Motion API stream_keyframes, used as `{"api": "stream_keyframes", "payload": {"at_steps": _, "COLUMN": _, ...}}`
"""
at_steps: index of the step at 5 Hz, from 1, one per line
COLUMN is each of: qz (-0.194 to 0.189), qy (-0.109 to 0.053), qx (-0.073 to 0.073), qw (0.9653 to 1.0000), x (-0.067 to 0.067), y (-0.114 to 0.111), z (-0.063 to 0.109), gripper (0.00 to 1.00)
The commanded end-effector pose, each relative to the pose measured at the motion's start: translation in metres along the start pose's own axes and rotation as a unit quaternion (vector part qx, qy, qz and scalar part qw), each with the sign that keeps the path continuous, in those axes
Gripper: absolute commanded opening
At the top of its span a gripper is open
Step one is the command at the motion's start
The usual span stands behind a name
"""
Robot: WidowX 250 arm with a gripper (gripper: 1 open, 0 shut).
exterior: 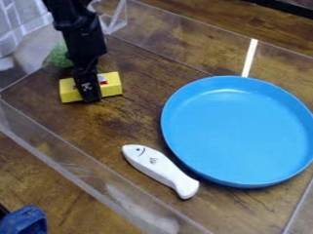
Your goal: Put the yellow brick in the blue tray
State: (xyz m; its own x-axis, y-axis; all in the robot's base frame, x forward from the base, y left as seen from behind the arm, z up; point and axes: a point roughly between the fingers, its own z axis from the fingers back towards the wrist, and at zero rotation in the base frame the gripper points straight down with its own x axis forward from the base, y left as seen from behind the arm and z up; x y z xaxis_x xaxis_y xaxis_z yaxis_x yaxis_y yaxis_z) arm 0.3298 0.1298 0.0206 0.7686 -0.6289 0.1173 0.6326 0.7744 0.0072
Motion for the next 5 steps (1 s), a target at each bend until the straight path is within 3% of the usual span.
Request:
{"api": "stream_keyframes", "payload": {"at_steps": 1, "qz": 0.006, "qy": 0.003, "qx": 0.002, "qw": 1.0000, "x": 0.003, "y": 0.000, "z": 0.006, "gripper": 0.00}}
{"api": "stream_keyframes", "payload": {"at_steps": 5, "qz": 0.017, "qy": 0.005, "qx": 0.013, "qw": 0.9998, "x": 0.012, "y": 0.003, "z": 0.016, "gripper": 0.00}}
